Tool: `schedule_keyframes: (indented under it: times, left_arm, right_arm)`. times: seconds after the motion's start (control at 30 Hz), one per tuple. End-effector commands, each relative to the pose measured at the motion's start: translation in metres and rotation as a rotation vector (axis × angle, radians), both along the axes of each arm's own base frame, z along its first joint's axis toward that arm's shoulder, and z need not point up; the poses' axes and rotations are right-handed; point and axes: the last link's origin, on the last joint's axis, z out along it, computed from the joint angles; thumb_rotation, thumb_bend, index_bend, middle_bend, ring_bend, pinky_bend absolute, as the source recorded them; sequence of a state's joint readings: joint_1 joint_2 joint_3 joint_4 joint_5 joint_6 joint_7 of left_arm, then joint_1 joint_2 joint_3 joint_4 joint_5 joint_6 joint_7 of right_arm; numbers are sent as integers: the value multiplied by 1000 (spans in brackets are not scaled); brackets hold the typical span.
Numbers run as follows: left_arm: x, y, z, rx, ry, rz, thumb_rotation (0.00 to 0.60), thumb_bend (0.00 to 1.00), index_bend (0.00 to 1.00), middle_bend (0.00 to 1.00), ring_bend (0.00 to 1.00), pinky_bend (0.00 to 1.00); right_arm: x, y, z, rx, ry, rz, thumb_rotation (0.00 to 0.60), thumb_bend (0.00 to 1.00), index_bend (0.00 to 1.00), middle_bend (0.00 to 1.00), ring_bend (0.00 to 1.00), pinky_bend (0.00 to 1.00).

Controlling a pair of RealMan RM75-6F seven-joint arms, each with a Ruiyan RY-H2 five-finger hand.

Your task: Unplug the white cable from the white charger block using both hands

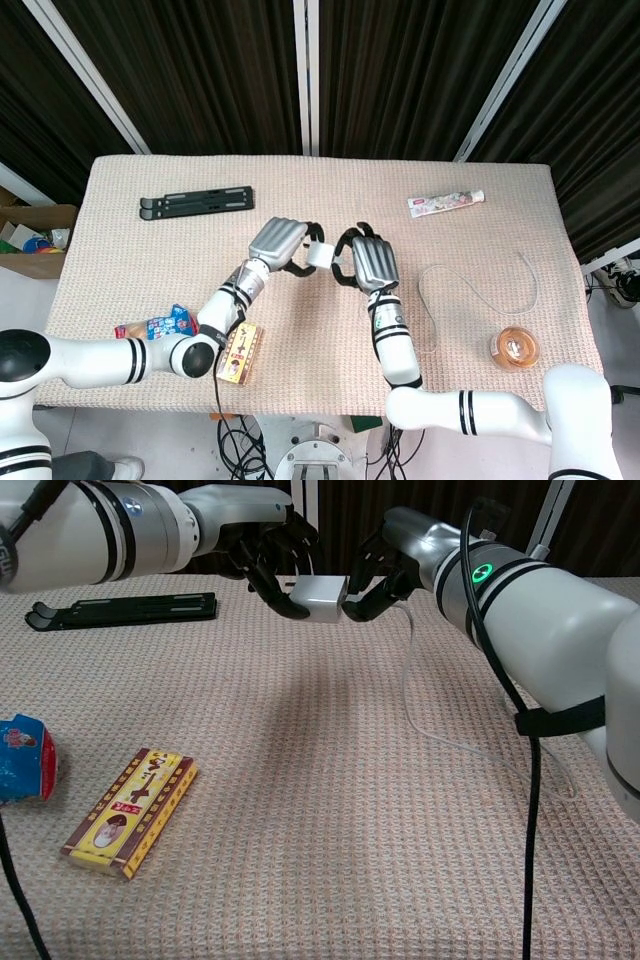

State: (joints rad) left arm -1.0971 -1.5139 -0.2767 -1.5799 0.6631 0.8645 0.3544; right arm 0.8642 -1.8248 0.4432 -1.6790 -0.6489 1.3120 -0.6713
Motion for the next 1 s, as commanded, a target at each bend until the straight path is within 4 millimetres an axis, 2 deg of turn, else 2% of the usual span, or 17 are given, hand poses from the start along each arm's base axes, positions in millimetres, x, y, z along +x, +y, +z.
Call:
schedule_keyframes:
  times: [0.03,0.17,0.33,0.5,0.57,0.63,0.7,0.77,0.8,0.9,1.0]
  left_arm:
    - [-5,2,-1,-1,7,13,600,293,571,514,732,909]
    - [-21,10,-9,-3,18,60,600,293,571,510,732,909]
    - [-47,25,-25,34,118,93,600,293,570,505,732,909]
    - [-65,35,-39,50,186,129,600,293,558,484,720,902]
    - [-68,37,-41,61,204,128,600,291,514,468,664,891]
    - [-72,38,-40,68,225,125,600,268,421,422,551,854]
    - [-74,37,-38,71,241,118,600,225,298,309,393,715]
    - [-74,36,-34,89,245,111,600,200,242,229,284,581]
    - [-75,35,-30,102,244,103,600,192,233,206,250,530]
    - [-80,29,-14,132,218,95,600,177,218,179,211,428]
    - [-93,21,11,180,199,88,600,174,217,178,209,391]
  right_arm:
    - [-4,1,2,0,5,-3,600,456,661,339,117,334]
    - [-16,0,6,1,17,-22,600,456,661,338,117,334]
    - [-31,-3,10,5,19,-55,600,455,662,337,117,333]
    - [-39,-11,5,25,22,-75,600,455,666,330,116,327]
    - [-40,-14,0,32,27,-82,600,455,666,328,117,324]
    - [-40,-19,-5,41,30,-90,600,456,656,324,116,318]
    - [-40,-22,-12,52,41,-93,600,454,588,312,113,304]
    - [-40,-25,-17,60,63,-92,600,442,439,291,107,294]
    - [-41,-26,-19,62,83,-89,600,419,334,274,101,287]
    - [-44,-30,-15,45,98,-89,600,337,121,215,66,255]
    - [-51,-30,1,25,62,-99,600,314,73,194,54,240]
